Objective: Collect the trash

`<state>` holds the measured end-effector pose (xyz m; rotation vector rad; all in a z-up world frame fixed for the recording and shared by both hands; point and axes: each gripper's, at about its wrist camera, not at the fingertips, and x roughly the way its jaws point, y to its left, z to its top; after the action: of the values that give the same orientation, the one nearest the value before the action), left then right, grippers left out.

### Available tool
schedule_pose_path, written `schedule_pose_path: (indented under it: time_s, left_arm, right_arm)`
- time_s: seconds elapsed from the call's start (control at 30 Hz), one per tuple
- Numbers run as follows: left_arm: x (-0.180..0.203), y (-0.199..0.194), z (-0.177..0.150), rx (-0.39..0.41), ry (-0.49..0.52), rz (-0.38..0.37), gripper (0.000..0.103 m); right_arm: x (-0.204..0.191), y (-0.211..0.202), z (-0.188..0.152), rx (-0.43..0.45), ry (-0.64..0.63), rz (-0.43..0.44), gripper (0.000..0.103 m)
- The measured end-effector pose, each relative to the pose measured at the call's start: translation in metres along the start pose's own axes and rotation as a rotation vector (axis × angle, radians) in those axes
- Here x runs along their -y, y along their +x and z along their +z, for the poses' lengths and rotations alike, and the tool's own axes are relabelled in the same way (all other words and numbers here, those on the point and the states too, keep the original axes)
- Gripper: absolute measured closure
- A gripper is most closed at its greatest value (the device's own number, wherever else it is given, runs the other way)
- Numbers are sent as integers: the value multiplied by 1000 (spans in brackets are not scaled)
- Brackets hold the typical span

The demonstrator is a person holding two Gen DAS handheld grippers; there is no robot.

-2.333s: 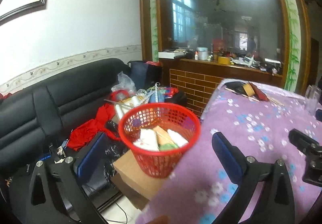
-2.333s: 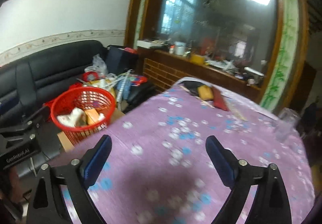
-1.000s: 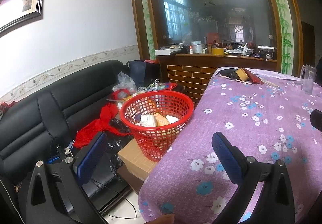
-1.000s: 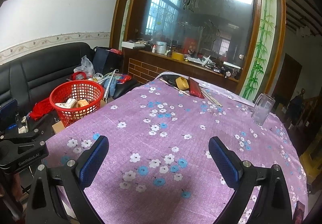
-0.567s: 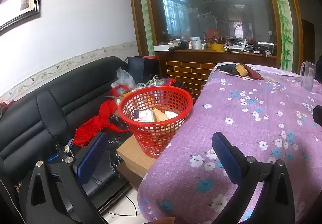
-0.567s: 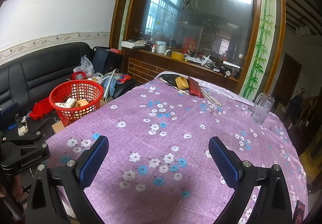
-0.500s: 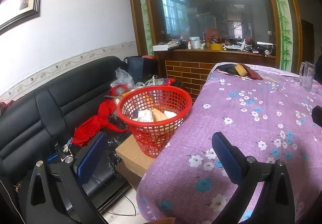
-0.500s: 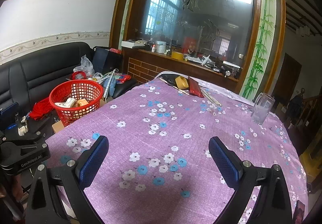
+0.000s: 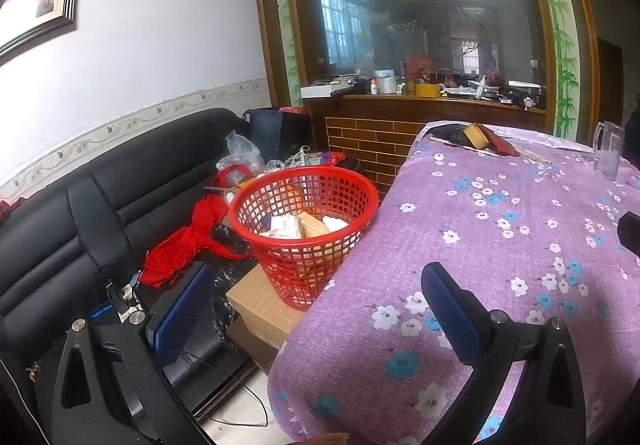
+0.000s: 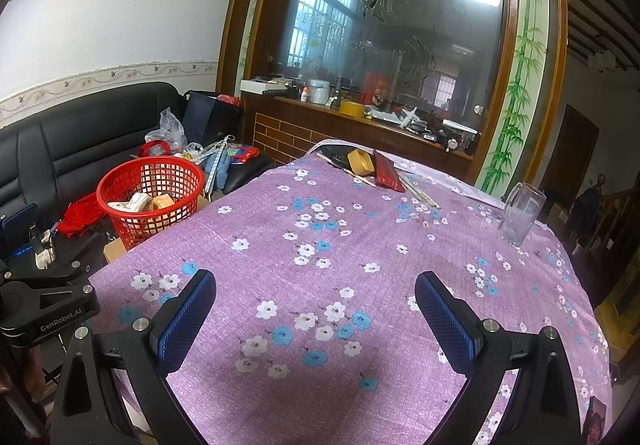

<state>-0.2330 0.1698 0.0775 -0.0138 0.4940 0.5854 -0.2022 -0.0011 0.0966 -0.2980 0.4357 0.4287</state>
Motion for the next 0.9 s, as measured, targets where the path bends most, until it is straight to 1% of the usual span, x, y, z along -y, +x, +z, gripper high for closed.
schedule_pose_path:
  time_s: [0.5, 0.63, 0.7, 0.73, 0.8, 0.83, 0.87, 0.9]
  left_arm:
    - [8, 0, 1, 3, 17, -9, 0]
    - [23, 3, 6, -4, 43, -36, 0]
    - [40, 5, 12, -10, 75, -51, 0]
    - [48, 6, 15, -12, 87, -71, 0]
    - [71, 10, 22, -34, 113, -137, 0]
    - [88, 13, 26, -54, 135, -181, 0]
    - [107, 17, 29, -89, 160, -239, 0]
    - [127, 22, 32, -125, 178, -297, 0]
  right_arm:
    - [6, 3, -8, -11, 15, 3, 2]
    - [18, 9, -12, -32, 47, -11, 2]
    - [33, 17, -14, -60, 82, -20, 2]
    - [47, 23, -18, -81, 114, -39, 2]
    - [81, 37, -27, -139, 191, -81, 1]
    - [98, 45, -33, -171, 231, -96, 1]
    - [120, 54, -41, -215, 278, -115, 0]
    - [135, 60, -45, -240, 307, -131, 0]
